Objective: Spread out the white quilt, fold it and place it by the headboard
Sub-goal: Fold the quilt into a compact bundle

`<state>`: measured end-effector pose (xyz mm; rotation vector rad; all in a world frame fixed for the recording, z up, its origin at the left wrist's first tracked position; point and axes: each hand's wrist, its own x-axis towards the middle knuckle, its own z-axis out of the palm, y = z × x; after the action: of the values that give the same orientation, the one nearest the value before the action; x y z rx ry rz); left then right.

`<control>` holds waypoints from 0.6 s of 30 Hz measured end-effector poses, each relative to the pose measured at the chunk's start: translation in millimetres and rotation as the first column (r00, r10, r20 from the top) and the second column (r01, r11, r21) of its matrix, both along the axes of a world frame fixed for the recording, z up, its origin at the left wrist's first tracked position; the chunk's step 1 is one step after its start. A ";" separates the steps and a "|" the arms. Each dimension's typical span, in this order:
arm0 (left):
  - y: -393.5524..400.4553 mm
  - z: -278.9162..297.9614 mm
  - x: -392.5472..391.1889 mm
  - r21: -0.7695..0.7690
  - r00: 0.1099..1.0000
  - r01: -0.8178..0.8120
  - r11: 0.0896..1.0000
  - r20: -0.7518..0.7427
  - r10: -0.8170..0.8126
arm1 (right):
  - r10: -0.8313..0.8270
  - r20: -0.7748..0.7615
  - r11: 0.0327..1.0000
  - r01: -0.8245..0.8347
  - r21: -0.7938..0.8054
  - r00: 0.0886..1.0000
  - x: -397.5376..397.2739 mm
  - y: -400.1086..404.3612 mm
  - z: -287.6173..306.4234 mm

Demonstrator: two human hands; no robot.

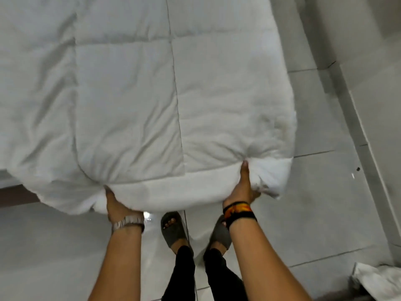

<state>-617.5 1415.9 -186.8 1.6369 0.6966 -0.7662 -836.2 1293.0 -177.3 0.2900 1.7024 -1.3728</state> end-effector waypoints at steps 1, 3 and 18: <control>2.8 25.7 -4.1 0.017 0.994 0.080 0.997 0.068 -0.081 | 0.008 -0.040 1.000 -0.008 0.014 0.999 -3.1 10.5 27.7; 11.5 71.7 -4.5 0.005 0.983 -0.023 1.000 0.184 0.022 | 0.047 -0.091 0.998 -0.050 -0.030 0.995 -9.7 21.7 66.7; -202.4 250.5 156.9 -0.242 0.837 0.248 0.938 0.540 -0.082 | 0.505 -0.656 0.680 -0.727 -0.098 0.561 90.7 -226.9 284.3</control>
<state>-460.6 1213.6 63.7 1.5327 0.0358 -0.4780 -745.5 1066.2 107.0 -0.9996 1.7038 -1.2166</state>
